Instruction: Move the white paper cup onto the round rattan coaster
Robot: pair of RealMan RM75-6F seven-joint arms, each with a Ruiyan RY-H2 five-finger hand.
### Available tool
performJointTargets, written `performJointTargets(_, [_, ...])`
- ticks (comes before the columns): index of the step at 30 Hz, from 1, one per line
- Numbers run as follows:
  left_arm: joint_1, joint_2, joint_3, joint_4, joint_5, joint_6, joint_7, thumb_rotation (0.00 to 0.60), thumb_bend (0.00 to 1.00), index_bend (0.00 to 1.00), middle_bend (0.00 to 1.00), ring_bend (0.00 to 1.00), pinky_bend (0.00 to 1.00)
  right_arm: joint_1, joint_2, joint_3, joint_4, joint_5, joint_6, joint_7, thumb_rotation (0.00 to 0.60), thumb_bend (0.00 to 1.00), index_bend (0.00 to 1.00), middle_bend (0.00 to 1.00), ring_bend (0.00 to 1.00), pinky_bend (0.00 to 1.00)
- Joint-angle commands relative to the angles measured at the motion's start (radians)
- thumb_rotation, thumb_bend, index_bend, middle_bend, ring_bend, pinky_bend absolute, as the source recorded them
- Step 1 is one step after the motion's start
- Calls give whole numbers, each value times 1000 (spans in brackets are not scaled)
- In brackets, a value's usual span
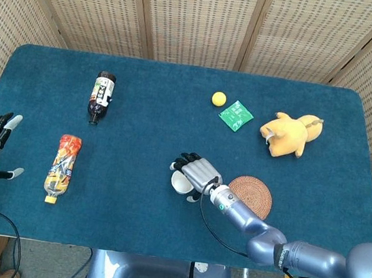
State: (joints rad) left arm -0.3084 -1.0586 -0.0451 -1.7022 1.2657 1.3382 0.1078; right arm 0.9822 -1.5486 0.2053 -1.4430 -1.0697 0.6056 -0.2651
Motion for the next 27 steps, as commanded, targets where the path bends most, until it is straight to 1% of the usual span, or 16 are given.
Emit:
performJointTargets(1, [1, 1, -2, -1, 2, -2, -1, 600, 0, 0, 0, 0, 0, -4, -25, 1, 22, -15, 29, 23, 600, 0, 354, 305, 230, 324])
performJointTargets(3, [4, 2, -4, -3, 6, -3, -2, 600, 0, 0, 0, 0, 0, -8, -46, -1, 47, -45, 59, 35, 600, 8, 442, 402, 346, 454])
performJointTargets(4, [5, 3, -5, -4, 8, -4, -3, 600, 0, 0, 0, 0, 0, -11, -55, -1, 57, -58, 71, 46, 600, 26, 476, 438, 380, 495])
performJointTargets(7, [9, 5, -8, -6, 13, -5, -9, 600, 0, 0, 0, 0, 0, -22, -65, -2, 66, -91, 93, 86, 600, 76, 503, 470, 406, 523])
performJointTargets(11, [10, 8, -11, -7, 17, -15, -16, 600, 0, 0, 0, 0, 0, -37, -41, -2, 37, -133, 123, 128, 600, 89, 501, 474, 408, 524])
performJointTargets(15, [8, 11, -13, -7, 23, -33, -27, 600, 0, 0, 0, 0, 0, -63, 40, -4, -44, -155, 159, 129, 600, 88, 513, 475, 408, 524])
performJointTargets(18, [9, 14, -14, -7, 28, -40, -33, 600, 0, 0, 0, 0, 0, -97, 136, -10, -128, -143, 185, 115, 600, 87, 509, 478, 408, 524])
performJointTargets(23, [14, 16, -14, -13, 42, -39, -31, 600, 0, 0, 0, 0, 0, -161, 274, -51, -242, -118, 208, 110, 600, 99, 503, 480, 408, 524])
performJointTargets(27, [16, 15, -13, -19, 48, -39, -20, 600, 0, 0, 0, 0, 0, -202, 331, -92, -271, -128, 217, 117, 600, 100, 503, 481, 408, 524])
